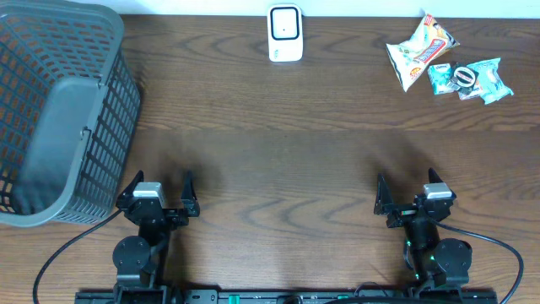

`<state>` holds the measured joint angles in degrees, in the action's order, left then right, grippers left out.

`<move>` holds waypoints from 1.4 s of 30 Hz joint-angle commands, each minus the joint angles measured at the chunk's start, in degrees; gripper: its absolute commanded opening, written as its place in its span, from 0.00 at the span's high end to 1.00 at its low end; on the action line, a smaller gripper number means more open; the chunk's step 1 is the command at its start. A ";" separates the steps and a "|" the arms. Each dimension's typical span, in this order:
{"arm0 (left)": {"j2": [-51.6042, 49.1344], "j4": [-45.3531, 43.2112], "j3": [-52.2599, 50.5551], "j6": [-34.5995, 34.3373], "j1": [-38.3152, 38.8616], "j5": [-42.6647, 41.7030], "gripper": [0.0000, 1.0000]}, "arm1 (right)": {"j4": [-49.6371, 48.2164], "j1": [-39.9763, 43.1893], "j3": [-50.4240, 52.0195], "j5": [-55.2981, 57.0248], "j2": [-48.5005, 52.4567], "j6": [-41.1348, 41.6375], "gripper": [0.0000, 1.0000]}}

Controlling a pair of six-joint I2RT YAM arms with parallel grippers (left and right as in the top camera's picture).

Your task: Scan the item barcode

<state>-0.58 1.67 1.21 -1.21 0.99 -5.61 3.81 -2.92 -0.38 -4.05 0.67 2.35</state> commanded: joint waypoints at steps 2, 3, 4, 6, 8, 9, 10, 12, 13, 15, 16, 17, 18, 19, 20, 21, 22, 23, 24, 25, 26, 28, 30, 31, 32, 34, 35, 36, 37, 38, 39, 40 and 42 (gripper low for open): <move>0.35 1.97 -0.98 0.98 0.33 -0.55 0.03 | 0.28 0.39 0.07 0.46 -0.39 0.59 0.01; 0.35 1.97 -0.98 1.01 0.33 -0.55 0.02 | 0.28 0.66 0.07 0.48 -0.39 0.59 0.01; 0.35 1.97 -0.98 0.98 0.33 -0.55 0.03 | 0.28 0.87 0.07 0.48 -0.39 0.59 0.01; 0.35 1.97 -0.98 1.01 0.33 -0.55 0.02 | 0.28 1.55 0.07 0.48 -0.39 0.59 0.01; 0.35 1.97 -0.98 1.01 0.33 -0.55 0.02 | 0.28 2.64 0.07 0.48 -0.39 0.59 0.01; 0.35 1.97 -0.98 1.01 0.33 -0.55 0.02 | 0.28 3.13 0.07 0.48 -0.39 0.59 0.01; 0.35 1.97 -0.98 1.01 0.33 -0.55 0.02 | 0.28 3.74 0.07 0.52 -0.39 0.57 0.01; 0.35 1.97 -0.98 0.98 0.33 -0.55 0.02 | 0.31 4.66 0.07 0.50 -0.39 0.57 0.01; 0.35 1.97 -0.98 1.01 0.33 -0.55 0.02 | 0.33 4.90 0.07 0.52 -0.39 0.57 0.01; 0.35 1.97 -0.98 1.01 0.33 -0.55 0.02 | 0.44 5.09 0.07 0.70 -0.39 0.39 0.01; 0.35 1.97 -0.98 1.01 0.33 -0.55 0.02 | 0.48 5.09 0.07 0.68 -0.39 -0.76 0.01; 0.35 1.97 -0.98 0.98 0.33 -0.55 0.02 | 0.48 5.09 0.07 0.70 -0.39 -1.31 0.01; 0.35 1.97 -0.98 0.98 0.33 -0.55 0.02 | 0.50 5.09 0.07 0.70 -0.39 -2.16 0.01; 0.35 1.97 -0.98 0.98 0.33 -0.55 0.03 | 0.50 5.09 0.07 0.72 -0.39 -2.82 0.01; 0.35 1.97 -0.98 0.98 0.33 -0.55 0.02 | 0.52 5.09 0.07 0.85 -0.39 -2.93 0.01; 0.35 1.97 -0.98 1.01 0.33 -0.55 0.03 | 0.66 5.09 0.07 0.92 -0.39 -2.86 0.01; 0.35 1.97 -0.98 0.98 0.33 -0.55 0.02 | 0.66 5.09 0.07 0.92 -0.39 -2.86 0.01; 0.35 1.97 -0.98 0.98 0.33 -0.55 0.02 | 0.66 5.09 0.07 0.92 -0.39 -2.86 0.01; 0.35 1.97 -0.98 0.98 0.33 -0.55 0.02 | 0.66 5.09 0.07 0.90 -0.39 -2.84 0.01; 0.35 1.97 -0.98 0.98 0.33 -0.55 0.02 | 0.66 5.09 0.07 0.92 -0.39 -2.84 0.01; 0.35 1.97 -0.98 1.01 0.33 -0.55 0.02 | 0.66 5.09 0.07 0.92 -0.39 -2.86 0.01; 0.35 1.97 -0.98 1.01 0.33 -0.55 0.02 | 0.66 5.09 0.07 1.01 -0.39 -2.84 0.01; 0.35 1.97 -0.98 1.01 0.33 -0.55 0.02 | 0.68 5.09 0.07 1.09 -0.39 -2.82 0.01; 0.35 1.97 -0.98 0.98 0.33 -0.55 0.02 | 0.68 5.09 0.07 1.09 -0.39 -2.80 0.01; 0.35 1.97 -0.98 1.01 0.33 -0.55 0.02 | 0.68 5.09 0.07 1.11 -0.39 -2.54 0.01; 0.35 1.97 -0.98 1.01 0.33 -0.55 0.02 | 0.68 5.09 0.07 1.14 -0.39 -2.19 0.01; 0.35 1.97 -0.98 0.98 0.33 -0.55 0.02 | 0.68 5.09 0.07 1.14 -0.39 -2.19 0.01; 0.35 1.97 -0.98 0.98 0.33 -0.55 0.02 | 0.68 5.09 0.07 1.14 -0.39 -2.19 0.01; 0.35 1.97 -0.98 1.01 0.33 -0.55 0.03 | 0.68 5.07 0.07 1.14 -0.39 -2.19 0.01; 0.35 1.97 -0.98 1.01 0.33 -0.55 0.02 | 0.66 5.07 0.07 1.11 -0.39 -2.21 0.01; 0.35 1.97 -0.98 0.98 0.33 -0.55 0.02 | 0.63 5.07 0.07 1.09 -0.39 -2.19 0.01; 0.35 1.97 -0.98 1.01 0.33 -0.55 0.02 | 0.44 5.07 0.07 1.09 -0.39 -2.21 0.01; 0.35 1.97 -0.98 0.98 0.33 -0.55 0.03 | 0.42 5.07 0.07 1.07 -0.39 -2.21 0.01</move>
<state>-0.58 1.67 1.21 -1.19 0.99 -5.61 3.92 1.80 -0.38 -3.60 0.67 0.56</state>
